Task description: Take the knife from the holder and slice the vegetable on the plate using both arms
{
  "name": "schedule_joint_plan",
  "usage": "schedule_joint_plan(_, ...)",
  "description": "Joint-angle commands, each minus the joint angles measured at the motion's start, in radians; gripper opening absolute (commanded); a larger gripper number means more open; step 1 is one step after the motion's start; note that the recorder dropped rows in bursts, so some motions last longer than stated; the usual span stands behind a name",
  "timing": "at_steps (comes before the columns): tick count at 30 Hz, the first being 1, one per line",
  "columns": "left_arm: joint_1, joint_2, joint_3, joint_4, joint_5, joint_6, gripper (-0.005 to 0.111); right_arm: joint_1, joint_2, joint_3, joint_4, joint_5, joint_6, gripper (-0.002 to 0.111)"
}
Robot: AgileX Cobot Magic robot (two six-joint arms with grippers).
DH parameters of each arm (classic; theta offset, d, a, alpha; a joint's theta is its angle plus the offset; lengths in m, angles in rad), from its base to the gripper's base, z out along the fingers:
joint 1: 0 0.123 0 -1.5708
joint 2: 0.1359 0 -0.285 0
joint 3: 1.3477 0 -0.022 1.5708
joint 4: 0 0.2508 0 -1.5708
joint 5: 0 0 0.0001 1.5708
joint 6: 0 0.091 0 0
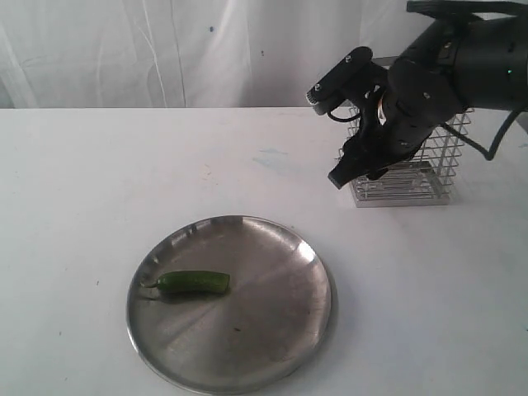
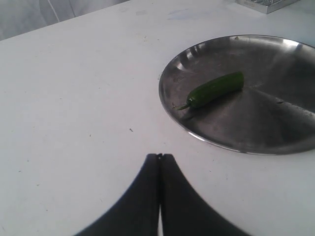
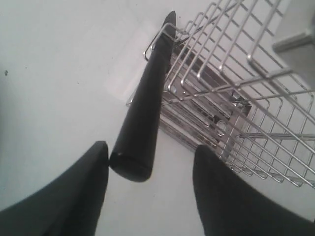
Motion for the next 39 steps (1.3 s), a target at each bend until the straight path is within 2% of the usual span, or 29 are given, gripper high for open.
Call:
schedule_joint_plan(1, -0.001, -0.005, 0.003, -0.003, 0.004, -0.002, 0.0, -0.002, -0.04, -0.005, 0.023, 0.022, -0.035, 0.05)
schedule_joint_plan(5, -0.001, -0.005, 0.003, -0.003, 0.004, -0.002, 0.0, -0.002, -0.04, -0.005, 0.1, 0.026, -0.185, 0.05)
schedule_joint_plan(10, -0.001, -0.005, 0.003, -0.003, 0.004, -0.002, 0.0, -0.002, -0.013, -0.005, 0.07, 0.017, -0.281, 0.05)
schedule_joint_plan(19, -0.001, -0.005, 0.003, -0.003, 0.004, -0.002, 0.0, -0.002, 0.049, -0.017, -0.027, -0.019, -0.283, 0.05)
schedule_joint_plan(29, -0.001, -0.005, 0.003, -0.003, 0.004, -0.002, 0.0, -0.002, 0.059, -0.04, -0.029, -0.039, -0.275, 0.037)
schedule_joint_plan(39, -0.001, -0.005, 0.003, -0.003, 0.004, -0.002, 0.0, -0.002, 0.059, -0.04, -0.027, -0.018, -0.275, 0.035)
